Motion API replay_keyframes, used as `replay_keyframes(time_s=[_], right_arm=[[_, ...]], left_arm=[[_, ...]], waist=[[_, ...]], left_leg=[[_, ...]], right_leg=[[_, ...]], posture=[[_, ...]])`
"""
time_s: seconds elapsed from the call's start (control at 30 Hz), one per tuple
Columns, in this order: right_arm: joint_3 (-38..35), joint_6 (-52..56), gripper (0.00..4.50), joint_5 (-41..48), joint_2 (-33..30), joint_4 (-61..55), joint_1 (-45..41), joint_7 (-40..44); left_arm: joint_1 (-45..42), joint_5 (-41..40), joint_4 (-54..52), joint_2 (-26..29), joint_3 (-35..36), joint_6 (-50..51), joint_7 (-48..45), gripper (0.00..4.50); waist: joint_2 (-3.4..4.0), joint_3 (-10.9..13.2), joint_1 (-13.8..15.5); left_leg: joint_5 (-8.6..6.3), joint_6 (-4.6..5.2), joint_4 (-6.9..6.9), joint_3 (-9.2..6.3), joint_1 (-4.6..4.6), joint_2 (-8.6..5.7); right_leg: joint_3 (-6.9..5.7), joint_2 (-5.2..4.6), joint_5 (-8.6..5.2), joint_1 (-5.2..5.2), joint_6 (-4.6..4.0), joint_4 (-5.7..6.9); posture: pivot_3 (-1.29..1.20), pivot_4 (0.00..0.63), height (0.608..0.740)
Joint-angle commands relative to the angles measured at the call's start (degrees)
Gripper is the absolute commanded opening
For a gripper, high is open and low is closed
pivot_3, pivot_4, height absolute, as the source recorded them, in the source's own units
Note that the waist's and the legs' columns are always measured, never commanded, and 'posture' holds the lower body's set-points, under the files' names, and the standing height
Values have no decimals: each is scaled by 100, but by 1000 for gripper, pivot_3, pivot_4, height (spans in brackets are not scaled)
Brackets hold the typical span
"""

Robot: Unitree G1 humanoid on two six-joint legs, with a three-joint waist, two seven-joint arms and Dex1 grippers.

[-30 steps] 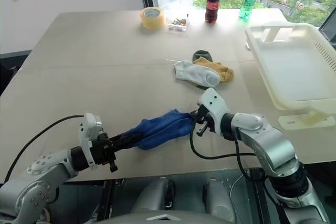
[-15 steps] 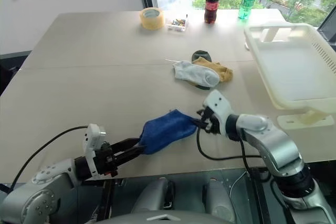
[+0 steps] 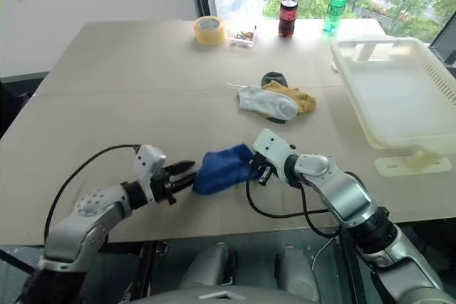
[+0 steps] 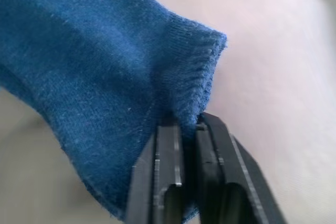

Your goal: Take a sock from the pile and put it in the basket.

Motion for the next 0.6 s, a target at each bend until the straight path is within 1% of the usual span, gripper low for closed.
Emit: replay_keyframes(time_s=[0.03, 0.07, 0.13, 0.2, 0.27, 0.4, 0.57, 0.6], right_arm=[[-788, 261, 75, -488, 413, 929, -174, -1105], [-986, 342, 75, -469, 582, 1010, -213, -1296], [-1227, 498, 75, -473, 806, 1056, -246, -1536], [-1315, 656, 75, -362, 900, 901, -183, -1467], [-1310, 759, 75, -253, 913, 650, -76, -1321], [-1438, 790, 1364, -61, 962, -2, 186, -1204], [-1679, 774, 1364, 288, 671, -825, 397, -722], [-1683, 669, 806, 272, 611, -829, 417, -680]], left_arm=[[-1669, 126, 1171, -348, 91, -265, 168, 2166], [-2011, 54, 1432, -391, 178, -207, 152, 2166], [-2426, -152, 1751, -421, 320, -26, 44, 2166], [-2551, -476, 1827, -349, 418, 336, -222, 2166], [-2486, -744, 1764, -197, 467, 696, -544, 2166], [-2221, -1140, 1498, -5, 583, 1352, -717, 2166], [-1938, -1181, 1257, -71, 542, 1419, -709, 2166], [-1894, -1182, 1193, -104, 518, 1420, -681, 2166]], waist=[[-4, 3, 50], [-10, 4, 62], [-10, 4, 34], [-10, 5, 11], [-9, 5, -9], [-9, 6, -15], [-4, 23, 0], [-4, 23, -1]], left_leg=[[15, 5, 4, -9, 0, -2], [21, 5, 4, -13, -2, -3], [43, -1, 4, -23, -25, -8], [45, -5, 0, -21, -39, -8], [55, -22, -7, -15, -46, -7], [50, -16, -18, -1, -47, -7], [41, -3, -19, -1, -66, -7], [41, -2, -19, -1, -67, -7]], right_leg=[[-10, -1, 17, 3, -5, 1], [-13, -1, 22, 3, -5, 1], [-25, 3, 44, -15, -4, -4], [-25, 4, 43, -23, -4, -4], [-25, 8, 43, -30, -4, -12], [-18, 7, 42, -40, -3, -19], [-8, 1, 41, -50, -3, -38], [-3, -1, 41, -50, -2, -39]], posture=[[0, 150, 740], [0, 150, 740], [0, 150, 740], [0, 150, 740], [0, 150, 740], [0, 150, 740], [0, 150, 740], [0, 150, 740]])
